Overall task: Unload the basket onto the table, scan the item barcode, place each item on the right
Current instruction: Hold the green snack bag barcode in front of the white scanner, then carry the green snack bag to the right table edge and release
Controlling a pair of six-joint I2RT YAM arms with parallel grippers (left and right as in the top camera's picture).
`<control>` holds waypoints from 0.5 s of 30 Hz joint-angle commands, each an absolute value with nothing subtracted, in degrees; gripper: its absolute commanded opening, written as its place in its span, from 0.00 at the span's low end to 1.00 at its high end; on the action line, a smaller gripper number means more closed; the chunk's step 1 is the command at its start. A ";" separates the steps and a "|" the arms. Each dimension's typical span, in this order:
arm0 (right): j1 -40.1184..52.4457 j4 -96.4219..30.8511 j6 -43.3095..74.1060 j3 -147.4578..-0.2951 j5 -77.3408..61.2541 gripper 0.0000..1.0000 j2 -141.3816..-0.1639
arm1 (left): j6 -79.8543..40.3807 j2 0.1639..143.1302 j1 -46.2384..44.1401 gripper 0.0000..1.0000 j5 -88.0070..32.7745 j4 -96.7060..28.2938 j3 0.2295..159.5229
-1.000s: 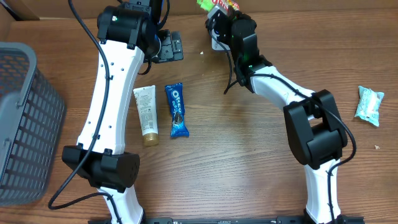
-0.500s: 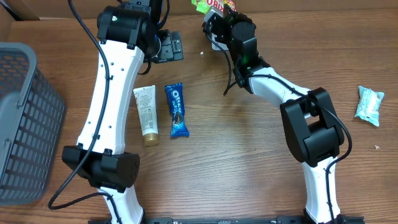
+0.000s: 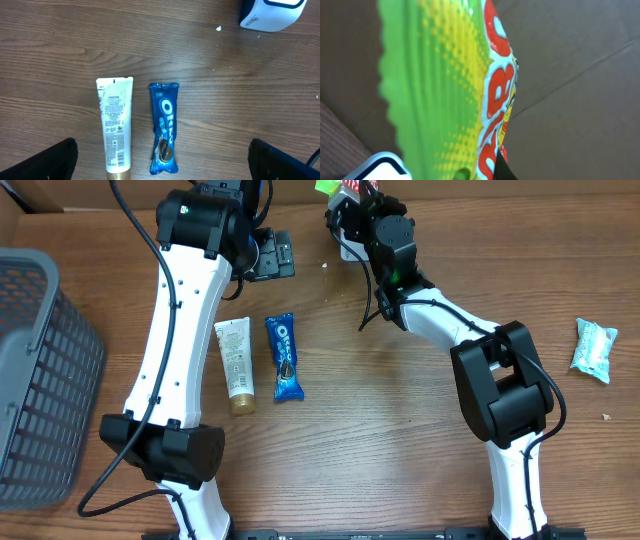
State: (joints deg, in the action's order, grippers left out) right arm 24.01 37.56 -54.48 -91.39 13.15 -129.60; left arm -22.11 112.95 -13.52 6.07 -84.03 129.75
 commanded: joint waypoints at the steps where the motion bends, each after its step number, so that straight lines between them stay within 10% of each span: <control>1: 24.43 33.91 -53.17 -92.68 15.40 0.04 -123.96 | -21.23 113.14 -13.89 1.00 6.13 -83.94 129.78; 15: 19.11 -24.86 2.42 -92.68 2.35 0.04 -97.67 | -21.23 113.14 -13.89 1.00 6.13 -83.96 129.78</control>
